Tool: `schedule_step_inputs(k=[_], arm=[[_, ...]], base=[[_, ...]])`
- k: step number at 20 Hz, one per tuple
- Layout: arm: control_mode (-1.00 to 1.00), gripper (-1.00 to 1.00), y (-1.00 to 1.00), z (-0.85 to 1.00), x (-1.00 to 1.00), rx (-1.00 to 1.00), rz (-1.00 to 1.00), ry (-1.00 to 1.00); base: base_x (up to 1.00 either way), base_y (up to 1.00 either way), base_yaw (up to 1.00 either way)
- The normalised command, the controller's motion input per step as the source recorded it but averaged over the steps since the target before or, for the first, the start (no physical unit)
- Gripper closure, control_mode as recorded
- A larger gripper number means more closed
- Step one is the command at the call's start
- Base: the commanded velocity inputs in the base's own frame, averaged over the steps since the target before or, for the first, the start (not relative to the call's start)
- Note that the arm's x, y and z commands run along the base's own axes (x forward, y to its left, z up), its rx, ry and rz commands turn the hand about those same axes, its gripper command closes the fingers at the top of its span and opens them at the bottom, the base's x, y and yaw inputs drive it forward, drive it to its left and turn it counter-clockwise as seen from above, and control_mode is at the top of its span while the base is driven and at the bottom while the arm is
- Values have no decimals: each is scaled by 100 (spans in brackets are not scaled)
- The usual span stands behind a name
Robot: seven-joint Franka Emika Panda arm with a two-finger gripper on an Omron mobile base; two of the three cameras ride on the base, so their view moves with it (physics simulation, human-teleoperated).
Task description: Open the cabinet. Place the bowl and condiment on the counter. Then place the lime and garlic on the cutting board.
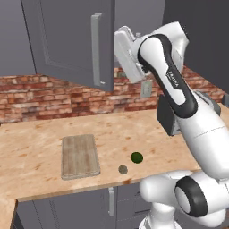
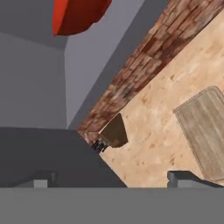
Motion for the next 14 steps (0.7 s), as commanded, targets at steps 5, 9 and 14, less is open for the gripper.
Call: schedule_step_inputs(k=[5, 9, 14], arm=[[-100, -100, 100, 0, -59, -17, 39, 1], [-100, -100, 100, -6, -83, -35, 33, -11], [-100, -100, 100, -9, -32, -34, 11, -14]], base=[[0, 0, 0], [0, 0, 0], [0, 0, 0]])
